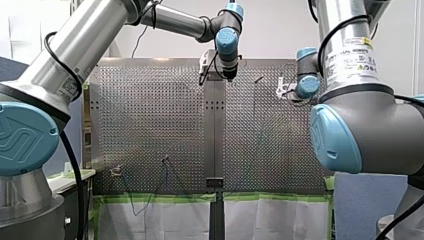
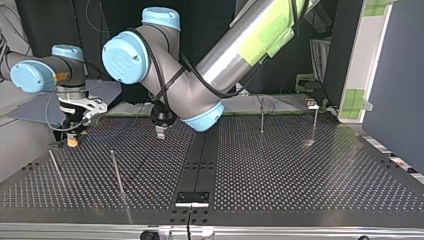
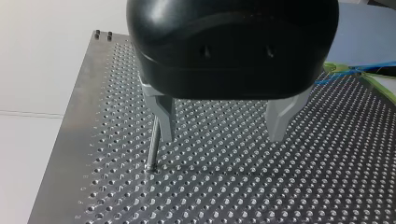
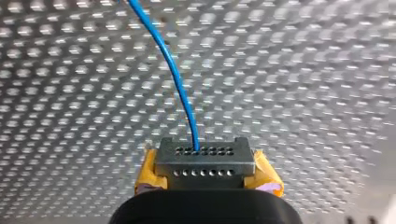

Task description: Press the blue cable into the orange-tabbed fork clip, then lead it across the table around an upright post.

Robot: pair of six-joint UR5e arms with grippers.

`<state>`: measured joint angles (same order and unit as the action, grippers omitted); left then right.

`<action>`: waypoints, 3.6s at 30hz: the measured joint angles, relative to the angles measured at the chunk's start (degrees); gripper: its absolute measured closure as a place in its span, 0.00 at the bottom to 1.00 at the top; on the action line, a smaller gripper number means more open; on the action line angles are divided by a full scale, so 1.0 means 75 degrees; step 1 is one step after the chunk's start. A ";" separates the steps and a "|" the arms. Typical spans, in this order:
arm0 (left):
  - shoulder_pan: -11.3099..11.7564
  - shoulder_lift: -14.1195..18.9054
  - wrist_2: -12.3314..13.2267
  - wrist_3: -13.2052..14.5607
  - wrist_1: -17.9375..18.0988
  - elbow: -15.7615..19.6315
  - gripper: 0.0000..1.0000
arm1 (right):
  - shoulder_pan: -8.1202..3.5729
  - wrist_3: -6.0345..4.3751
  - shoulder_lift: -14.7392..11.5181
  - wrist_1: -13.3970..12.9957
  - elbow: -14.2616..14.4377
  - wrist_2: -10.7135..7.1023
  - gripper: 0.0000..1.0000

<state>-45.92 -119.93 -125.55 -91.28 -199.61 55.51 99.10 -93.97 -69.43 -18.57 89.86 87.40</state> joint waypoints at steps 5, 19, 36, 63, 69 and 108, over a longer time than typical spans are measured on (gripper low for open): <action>0.0001 -0.0003 0.0000 0.0003 0.0000 -0.0001 0.06 | -0.0053 -0.0058 -0.0385 0.0001 -0.0006 -0.0092 1.00; 0.0003 -0.0001 0.0001 0.0006 -0.0085 -0.0002 0.06 | -0.0157 -0.0142 -0.0939 0.0084 0.0011 -0.0401 1.00; 0.0000 -0.0004 0.0415 -0.0305 -0.0852 -0.0001 0.06 | -0.0088 0.0124 -0.0808 0.0891 0.0049 -0.1021 1.00; 0.0519 -0.0180 0.2360 -0.2169 -0.1285 -0.0475 0.03 | 0.0060 0.0046 -0.1113 0.0948 0.0002 -0.2083 1.00; 0.0512 -0.0182 0.2854 -0.2662 -0.1289 -0.0902 0.03 | 0.0114 0.0046 -0.1168 0.0928 0.0002 -0.2371 1.00; 0.0685 -0.0582 0.4939 -0.5539 -0.2246 -0.1082 0.03 | 0.0283 0.0035 -0.1309 0.0866 -0.0050 -0.2956 1.00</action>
<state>-40.78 -124.30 -88.51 -132.82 -216.45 47.40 101.22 -93.71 -79.24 -12.07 89.49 65.23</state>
